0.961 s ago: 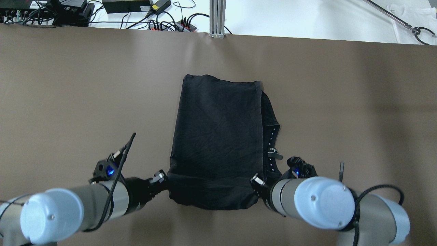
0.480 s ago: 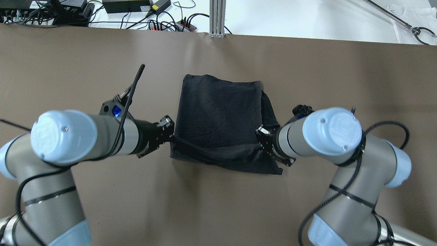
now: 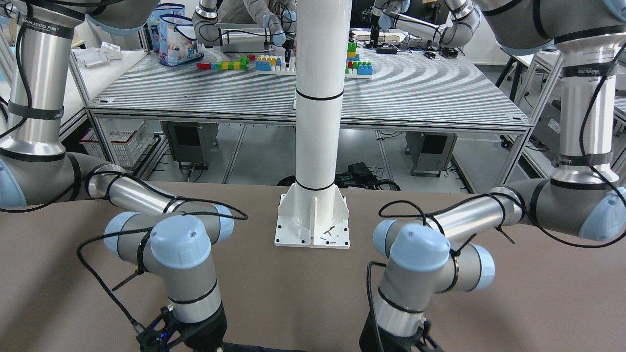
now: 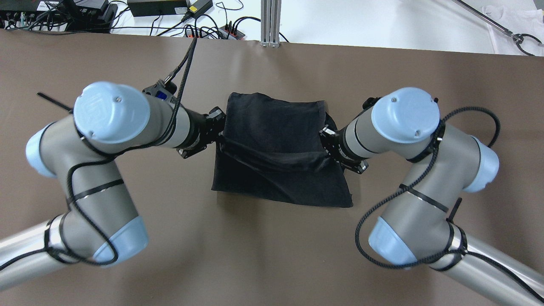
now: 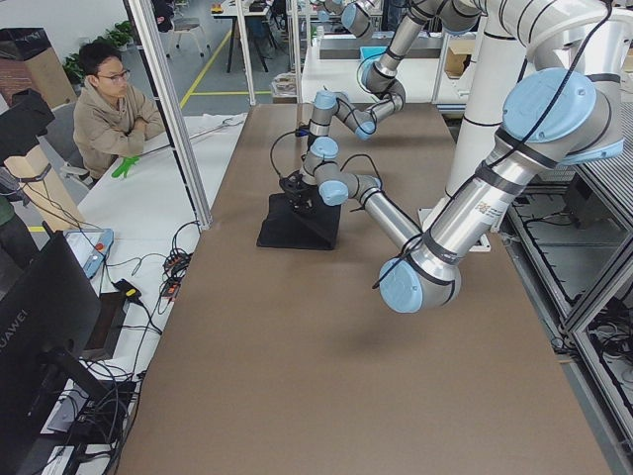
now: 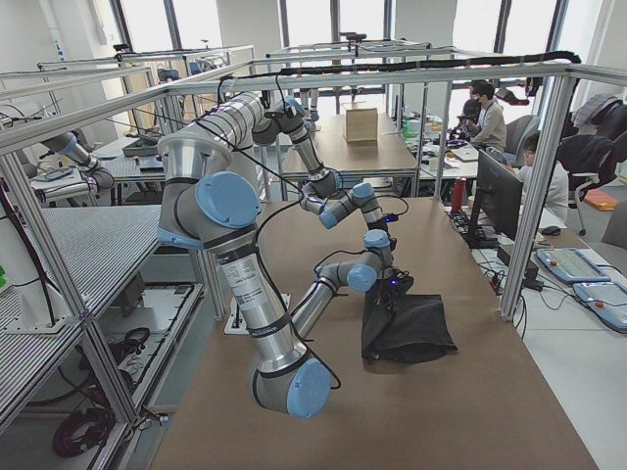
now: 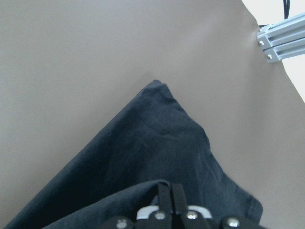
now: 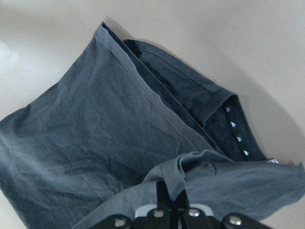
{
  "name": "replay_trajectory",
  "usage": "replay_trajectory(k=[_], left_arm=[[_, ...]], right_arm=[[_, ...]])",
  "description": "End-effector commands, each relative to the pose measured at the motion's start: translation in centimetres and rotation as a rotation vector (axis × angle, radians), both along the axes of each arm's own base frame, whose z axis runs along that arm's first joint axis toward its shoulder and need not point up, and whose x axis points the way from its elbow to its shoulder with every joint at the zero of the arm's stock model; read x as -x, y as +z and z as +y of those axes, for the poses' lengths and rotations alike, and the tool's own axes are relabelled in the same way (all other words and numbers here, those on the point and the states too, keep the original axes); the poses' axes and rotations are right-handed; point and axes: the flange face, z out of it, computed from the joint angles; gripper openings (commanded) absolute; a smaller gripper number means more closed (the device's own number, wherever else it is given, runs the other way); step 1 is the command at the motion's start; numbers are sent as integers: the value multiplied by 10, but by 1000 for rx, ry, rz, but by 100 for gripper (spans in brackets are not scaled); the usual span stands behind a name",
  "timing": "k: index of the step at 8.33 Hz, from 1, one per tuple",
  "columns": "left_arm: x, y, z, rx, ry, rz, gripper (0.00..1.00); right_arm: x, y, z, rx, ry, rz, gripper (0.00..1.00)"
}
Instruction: Fold clothes
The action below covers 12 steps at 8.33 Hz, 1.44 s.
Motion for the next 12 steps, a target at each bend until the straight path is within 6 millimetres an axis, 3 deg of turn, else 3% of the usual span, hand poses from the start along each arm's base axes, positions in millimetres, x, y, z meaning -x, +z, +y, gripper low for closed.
replay_trajectory(k=[1, 2, 3, 4, 5, 8, 9, 10, 12], left_arm=[[-45, 55, -94, -28, -27, -23, 8], [-46, 75, -117, -58, -28, -61, 70], [-51, 74, -128, -95, -43, -101, 100], [-51, 73, -132, -100, -59, -112, 100], [-52, 73, -132, -100, -59, -114, 100], [-39, 71, -139, -113, -64, -118, 100], [-24, 65, -146, -180, -39, -152, 100], [-6, 70, -156, -277, 12, -242, 100], [55, 110, -187, -441, 188, -542, 100]], right_arm=[[35, 41, -84, -65, -13, 4, 0], [37, 56, -113, -101, -21, 17, 21], [35, 80, -132, -195, -68, 48, 93], [26, 88, -141, -236, -80, 58, 94], [23, 76, -145, -280, -91, 63, 94], [14, 76, -150, -303, -94, 75, 94], [1, 89, -156, -355, -123, 118, 94], [-18, 115, -162, -430, -180, 189, 94], [-79, 172, -179, -579, -312, 360, 94]])
